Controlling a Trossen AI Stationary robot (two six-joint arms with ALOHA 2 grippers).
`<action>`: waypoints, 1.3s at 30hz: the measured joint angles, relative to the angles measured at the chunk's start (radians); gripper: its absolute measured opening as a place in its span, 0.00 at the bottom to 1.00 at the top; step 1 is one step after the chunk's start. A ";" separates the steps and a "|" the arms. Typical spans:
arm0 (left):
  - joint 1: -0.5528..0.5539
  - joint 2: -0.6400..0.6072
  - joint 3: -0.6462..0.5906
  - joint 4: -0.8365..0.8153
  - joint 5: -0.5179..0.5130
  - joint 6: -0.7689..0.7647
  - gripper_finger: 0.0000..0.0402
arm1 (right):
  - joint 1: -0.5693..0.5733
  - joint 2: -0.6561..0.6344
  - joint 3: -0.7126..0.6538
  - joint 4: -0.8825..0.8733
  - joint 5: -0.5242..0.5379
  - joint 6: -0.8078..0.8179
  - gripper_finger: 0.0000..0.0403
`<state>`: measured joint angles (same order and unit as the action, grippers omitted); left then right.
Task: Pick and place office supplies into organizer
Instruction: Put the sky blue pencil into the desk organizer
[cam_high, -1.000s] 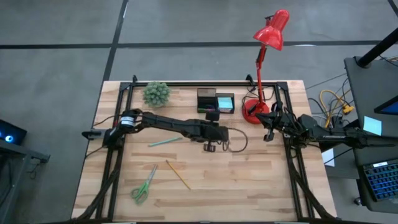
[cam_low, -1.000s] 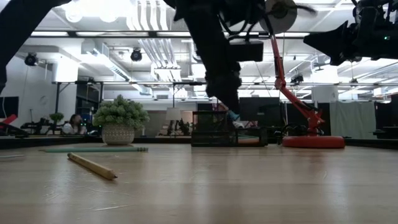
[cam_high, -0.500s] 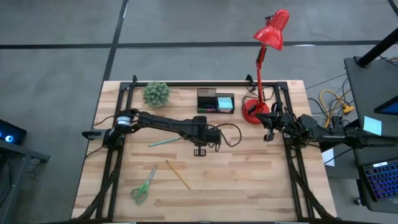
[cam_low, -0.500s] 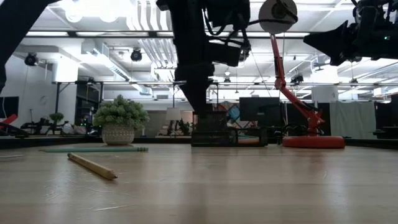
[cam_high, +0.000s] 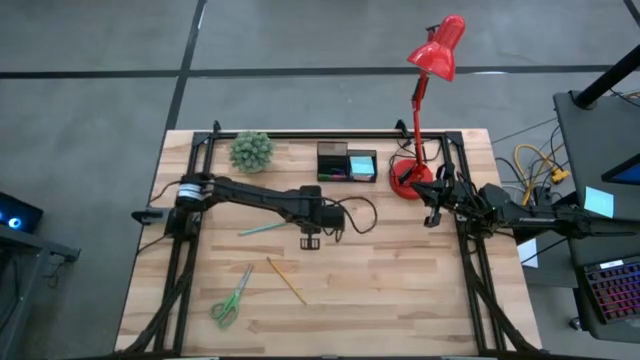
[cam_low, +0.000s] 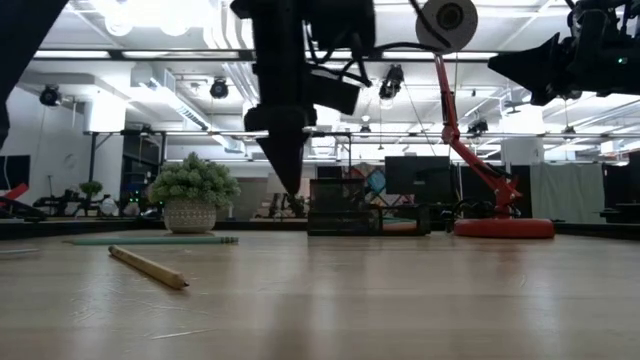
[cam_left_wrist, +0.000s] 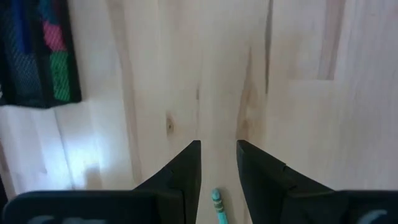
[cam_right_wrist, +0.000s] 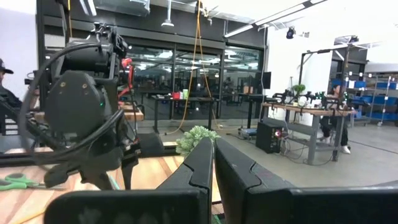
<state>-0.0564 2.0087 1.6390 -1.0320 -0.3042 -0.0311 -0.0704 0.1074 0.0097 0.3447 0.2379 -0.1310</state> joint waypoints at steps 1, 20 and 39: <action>0.003 -0.020 -0.024 0.025 0.001 -0.009 0.22 | 0.000 0.000 0.000 0.000 0.000 0.000 0.02; 0.063 -0.449 -0.492 0.185 0.103 -0.223 0.22 | 0.000 0.000 0.000 0.004 0.000 0.000 0.02; 0.077 -0.467 -0.659 0.197 0.225 -0.225 0.22 | 0.000 0.000 0.000 0.004 0.000 0.000 0.02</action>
<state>0.0205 1.5414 0.9803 -0.8353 -0.0792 -0.2556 -0.0708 0.1074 0.0097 0.3489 0.2379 -0.1309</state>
